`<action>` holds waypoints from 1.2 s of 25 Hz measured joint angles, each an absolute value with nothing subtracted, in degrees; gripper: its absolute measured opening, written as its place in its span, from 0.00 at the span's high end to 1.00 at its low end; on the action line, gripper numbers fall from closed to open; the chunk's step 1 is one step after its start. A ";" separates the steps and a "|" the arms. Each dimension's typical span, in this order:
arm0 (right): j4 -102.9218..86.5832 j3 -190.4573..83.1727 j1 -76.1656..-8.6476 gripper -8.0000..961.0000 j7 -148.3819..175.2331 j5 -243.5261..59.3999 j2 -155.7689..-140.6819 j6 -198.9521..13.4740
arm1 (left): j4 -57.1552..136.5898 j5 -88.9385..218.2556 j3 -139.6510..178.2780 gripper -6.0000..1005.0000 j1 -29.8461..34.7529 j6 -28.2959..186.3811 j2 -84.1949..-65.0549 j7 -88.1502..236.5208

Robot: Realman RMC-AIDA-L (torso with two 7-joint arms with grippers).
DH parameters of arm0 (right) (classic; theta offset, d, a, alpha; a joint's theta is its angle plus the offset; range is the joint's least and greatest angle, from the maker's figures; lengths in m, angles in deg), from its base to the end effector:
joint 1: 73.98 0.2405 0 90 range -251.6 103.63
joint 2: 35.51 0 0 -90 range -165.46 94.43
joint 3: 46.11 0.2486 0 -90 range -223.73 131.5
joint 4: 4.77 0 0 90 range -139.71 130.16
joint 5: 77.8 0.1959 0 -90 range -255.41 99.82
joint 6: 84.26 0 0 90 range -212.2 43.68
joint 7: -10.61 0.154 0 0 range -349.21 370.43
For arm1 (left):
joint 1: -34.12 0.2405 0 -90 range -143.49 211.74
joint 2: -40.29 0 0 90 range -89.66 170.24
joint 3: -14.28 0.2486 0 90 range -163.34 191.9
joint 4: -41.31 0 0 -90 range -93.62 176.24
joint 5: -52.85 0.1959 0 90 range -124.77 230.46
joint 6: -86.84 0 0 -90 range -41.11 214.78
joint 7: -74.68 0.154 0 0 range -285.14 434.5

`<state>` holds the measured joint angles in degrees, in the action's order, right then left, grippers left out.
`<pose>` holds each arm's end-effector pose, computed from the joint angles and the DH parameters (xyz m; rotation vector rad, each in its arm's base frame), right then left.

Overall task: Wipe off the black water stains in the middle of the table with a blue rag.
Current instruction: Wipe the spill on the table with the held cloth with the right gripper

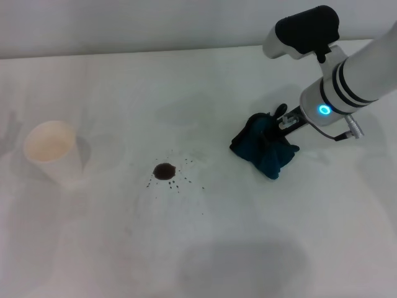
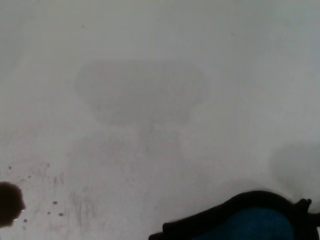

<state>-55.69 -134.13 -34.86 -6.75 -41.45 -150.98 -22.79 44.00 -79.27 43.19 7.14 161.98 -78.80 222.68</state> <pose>0.2369 0.3772 -0.0438 -2.2785 1.2679 -0.3613 -0.3276 0.3233 0.0242 -1.4024 -0.7961 -0.9883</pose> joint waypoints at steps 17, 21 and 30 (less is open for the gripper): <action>-54.54 -153.88 -34.02 0.87 -35.30 -6.67 -151.71 -39.19 | 43.84 -79.34 43.19 0.11 6.07 162.43 -78.80 222.68; -52.06 -162.95 -31.99 0.87 -38.96 -2.30 -151.71 -46.00 | 43.85 -79.33 43.20 0.11 5.67 162.48 -78.84 222.34; -48.71 -169.81 -31.52 0.87 -39.62 -1.38 -151.71 -55.12 | 43.86 -79.23 43.20 0.11 5.72 162.69 -78.83 219.87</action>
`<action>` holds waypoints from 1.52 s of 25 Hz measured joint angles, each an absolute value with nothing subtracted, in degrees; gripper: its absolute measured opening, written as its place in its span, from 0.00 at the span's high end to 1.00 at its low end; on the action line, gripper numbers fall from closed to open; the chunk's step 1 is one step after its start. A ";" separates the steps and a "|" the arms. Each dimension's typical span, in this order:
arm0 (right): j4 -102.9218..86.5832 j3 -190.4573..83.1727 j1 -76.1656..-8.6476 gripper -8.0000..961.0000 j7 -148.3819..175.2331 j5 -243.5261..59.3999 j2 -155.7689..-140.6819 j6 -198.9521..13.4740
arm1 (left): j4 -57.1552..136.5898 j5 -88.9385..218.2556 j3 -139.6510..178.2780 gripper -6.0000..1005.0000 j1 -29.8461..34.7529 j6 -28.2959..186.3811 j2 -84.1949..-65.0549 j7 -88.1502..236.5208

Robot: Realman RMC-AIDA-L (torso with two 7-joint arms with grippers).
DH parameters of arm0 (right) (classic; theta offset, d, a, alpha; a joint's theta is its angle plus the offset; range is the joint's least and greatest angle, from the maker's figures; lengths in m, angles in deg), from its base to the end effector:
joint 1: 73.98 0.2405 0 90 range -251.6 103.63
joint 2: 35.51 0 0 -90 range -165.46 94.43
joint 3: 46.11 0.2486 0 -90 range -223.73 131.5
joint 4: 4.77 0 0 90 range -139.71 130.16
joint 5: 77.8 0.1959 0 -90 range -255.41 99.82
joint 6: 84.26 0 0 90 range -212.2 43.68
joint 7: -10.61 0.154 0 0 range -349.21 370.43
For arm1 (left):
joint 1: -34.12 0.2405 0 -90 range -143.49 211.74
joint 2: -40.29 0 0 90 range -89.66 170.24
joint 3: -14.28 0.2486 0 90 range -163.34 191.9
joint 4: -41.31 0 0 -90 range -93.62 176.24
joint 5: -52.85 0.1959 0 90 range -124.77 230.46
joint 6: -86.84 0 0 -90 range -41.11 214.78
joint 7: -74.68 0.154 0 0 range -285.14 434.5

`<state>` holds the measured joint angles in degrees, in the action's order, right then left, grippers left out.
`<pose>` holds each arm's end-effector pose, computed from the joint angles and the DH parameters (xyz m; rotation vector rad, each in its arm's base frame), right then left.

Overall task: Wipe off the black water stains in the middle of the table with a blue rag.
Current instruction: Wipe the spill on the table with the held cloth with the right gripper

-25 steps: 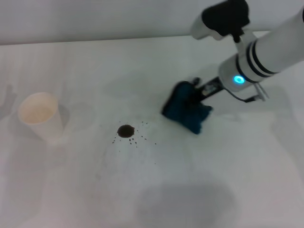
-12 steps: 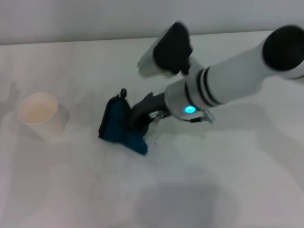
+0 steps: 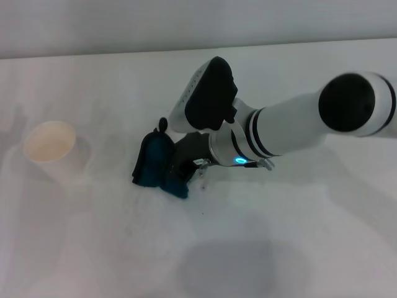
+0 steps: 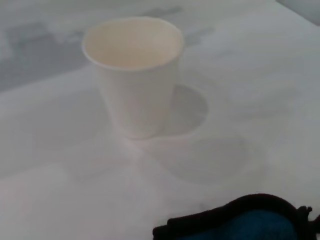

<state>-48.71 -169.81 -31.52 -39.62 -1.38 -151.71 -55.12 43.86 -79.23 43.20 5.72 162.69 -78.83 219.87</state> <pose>0.1769 0.3513 -0.1419 -2.7049 0.5476 -0.0809 -0.3176 0.3313 0.0255 -1.4025 -0.8057 -1.0552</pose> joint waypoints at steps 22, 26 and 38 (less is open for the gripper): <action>-51.98 -170.85 -31.72 0.88 -39.19 -4.29 -151.70 -49.90 | 43.84 -78.76 43.64 0.11 6.18 162.75 -78.87 215.63; -53.79 -167.49 -33.43 0.88 -39.72 -4.18 -151.51 -43.18 | 43.84 -78.76 43.68 0.11 6.05 162.77 -78.83 214.58; -48.31 -148.61 -36.51 0.88 -40.97 -15.48 -150.84 -42.09 | 43.85 -78.79 43.72 0.11 6.24 162.89 -78.79 214.42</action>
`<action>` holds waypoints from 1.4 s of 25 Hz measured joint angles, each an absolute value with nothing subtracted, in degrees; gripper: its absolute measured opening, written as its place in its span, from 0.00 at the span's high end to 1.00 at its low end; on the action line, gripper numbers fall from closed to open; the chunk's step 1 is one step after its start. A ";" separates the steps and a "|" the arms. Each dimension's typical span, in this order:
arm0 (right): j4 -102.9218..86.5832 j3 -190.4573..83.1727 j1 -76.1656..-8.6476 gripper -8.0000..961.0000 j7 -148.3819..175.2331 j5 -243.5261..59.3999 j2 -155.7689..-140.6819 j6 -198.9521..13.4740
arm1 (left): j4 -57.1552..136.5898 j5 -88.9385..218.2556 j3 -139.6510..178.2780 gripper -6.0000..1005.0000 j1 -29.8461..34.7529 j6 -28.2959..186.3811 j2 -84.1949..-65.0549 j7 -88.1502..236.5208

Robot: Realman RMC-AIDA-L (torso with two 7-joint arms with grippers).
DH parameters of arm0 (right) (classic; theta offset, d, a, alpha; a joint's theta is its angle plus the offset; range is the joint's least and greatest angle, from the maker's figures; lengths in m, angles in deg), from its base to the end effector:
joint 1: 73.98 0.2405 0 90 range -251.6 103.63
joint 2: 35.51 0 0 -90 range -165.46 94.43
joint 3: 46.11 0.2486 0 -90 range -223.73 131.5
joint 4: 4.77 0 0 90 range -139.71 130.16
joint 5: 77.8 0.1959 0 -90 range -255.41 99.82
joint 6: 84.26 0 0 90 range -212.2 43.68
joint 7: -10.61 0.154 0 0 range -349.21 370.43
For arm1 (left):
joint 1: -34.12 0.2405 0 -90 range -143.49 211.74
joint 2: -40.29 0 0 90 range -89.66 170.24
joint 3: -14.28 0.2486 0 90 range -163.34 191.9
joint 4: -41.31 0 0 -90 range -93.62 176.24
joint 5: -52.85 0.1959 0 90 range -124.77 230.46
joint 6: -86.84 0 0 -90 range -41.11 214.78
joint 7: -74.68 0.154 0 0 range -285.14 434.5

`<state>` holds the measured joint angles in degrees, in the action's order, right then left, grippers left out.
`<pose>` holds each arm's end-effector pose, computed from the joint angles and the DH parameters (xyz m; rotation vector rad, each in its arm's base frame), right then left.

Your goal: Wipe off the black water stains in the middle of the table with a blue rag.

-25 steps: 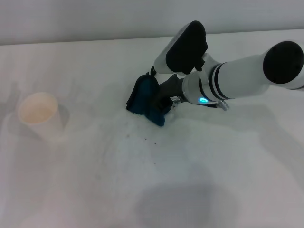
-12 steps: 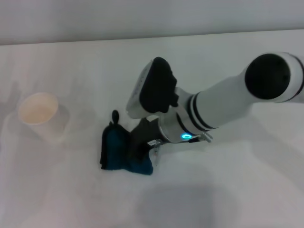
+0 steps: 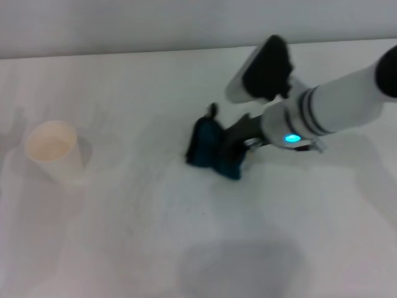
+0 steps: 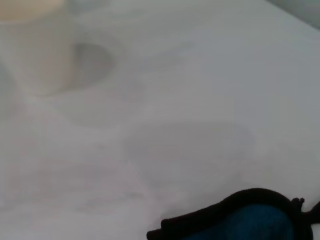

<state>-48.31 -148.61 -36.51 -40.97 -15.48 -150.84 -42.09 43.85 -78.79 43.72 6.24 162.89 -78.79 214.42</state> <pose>0.2257 0.3679 -0.0919 -2.6085 0.7297 -0.1766 -0.3190 0.3282 0.0241 -1.3885 -0.8801 -1.1209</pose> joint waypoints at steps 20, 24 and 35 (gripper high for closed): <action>-59.49 -127.70 -49.79 0.87 -37.35 -22.02 -150.97 -29.73 | 43.40 -78.72 43.72 0.11 6.53 162.96 -78.80 214.50; -59.64 -129.30 -49.96 0.85 -38.43 -19.03 -151.00 -29.94 | 43.06 -78.72 43.72 0.11 6.98 163.06 -78.80 214.45; -57.97 -127.39 -50.45 0.51 -46.84 -3.95 -150.84 -33.89 | 41.96 -79.01 43.39 0.11 8.28 164.18 -78.80 214.42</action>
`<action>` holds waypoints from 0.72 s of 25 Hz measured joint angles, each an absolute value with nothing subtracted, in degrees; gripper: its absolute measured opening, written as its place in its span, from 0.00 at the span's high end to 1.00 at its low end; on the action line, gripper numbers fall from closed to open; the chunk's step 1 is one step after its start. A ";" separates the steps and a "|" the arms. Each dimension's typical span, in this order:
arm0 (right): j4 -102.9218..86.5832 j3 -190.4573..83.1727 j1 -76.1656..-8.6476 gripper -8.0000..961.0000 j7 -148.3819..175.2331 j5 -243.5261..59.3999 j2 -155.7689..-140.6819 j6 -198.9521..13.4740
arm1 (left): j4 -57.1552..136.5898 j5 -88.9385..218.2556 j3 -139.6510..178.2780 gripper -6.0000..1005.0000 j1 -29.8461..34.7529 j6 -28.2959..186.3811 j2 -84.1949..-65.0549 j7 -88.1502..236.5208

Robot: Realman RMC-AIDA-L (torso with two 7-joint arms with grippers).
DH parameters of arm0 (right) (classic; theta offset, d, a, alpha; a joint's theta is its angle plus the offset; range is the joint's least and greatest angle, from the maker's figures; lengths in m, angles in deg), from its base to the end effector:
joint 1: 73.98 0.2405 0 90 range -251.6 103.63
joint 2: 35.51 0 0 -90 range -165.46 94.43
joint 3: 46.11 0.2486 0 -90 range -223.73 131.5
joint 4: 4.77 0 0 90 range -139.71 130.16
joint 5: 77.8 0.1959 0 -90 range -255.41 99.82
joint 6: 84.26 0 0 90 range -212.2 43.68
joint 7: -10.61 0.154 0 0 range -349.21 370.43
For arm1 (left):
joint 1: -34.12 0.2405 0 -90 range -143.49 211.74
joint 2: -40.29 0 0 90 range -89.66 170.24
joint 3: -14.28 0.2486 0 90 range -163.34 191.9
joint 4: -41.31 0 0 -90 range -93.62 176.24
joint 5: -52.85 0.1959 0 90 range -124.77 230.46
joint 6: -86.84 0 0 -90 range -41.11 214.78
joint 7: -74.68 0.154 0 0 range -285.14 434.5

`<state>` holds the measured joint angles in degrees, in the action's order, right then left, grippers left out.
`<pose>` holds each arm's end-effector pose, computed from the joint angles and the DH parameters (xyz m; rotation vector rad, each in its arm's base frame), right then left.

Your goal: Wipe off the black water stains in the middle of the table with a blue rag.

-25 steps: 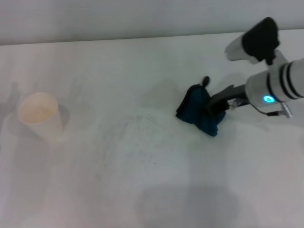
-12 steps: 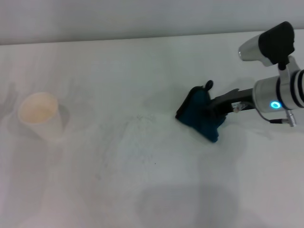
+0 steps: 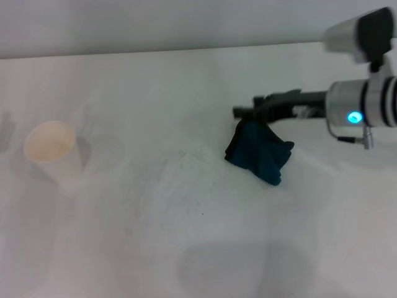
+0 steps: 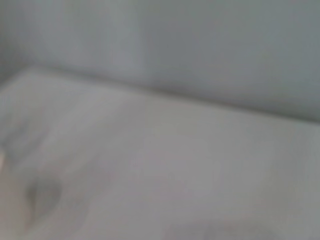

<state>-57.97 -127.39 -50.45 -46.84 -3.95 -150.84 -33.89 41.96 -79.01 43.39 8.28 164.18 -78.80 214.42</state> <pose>0.2505 0.3605 -0.0248 -2.3697 1.1002 0.3197 -0.3272 0.3199 0.0344 -1.3599 -0.8456 -1.1134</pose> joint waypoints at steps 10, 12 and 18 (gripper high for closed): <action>-28.01 -107.50 -49.18 0.18 -82.75 45.65 -150.96 -15.60 | 41.56 -78.82 43.60 0.11 8.84 163.50 -78.80 214.79; -23.73 -105.17 -49.78 0.12 -92.38 52.26 -150.96 -12.78 | 41.32 -78.97 43.48 0.11 8.99 163.44 -78.79 214.83; -12.49 -95.96 -50.81 0.09 -121.44 56.13 -151.64 -18.00 | 40.29 -78.87 43.58 0.11 9.51 163.38 -78.71 214.85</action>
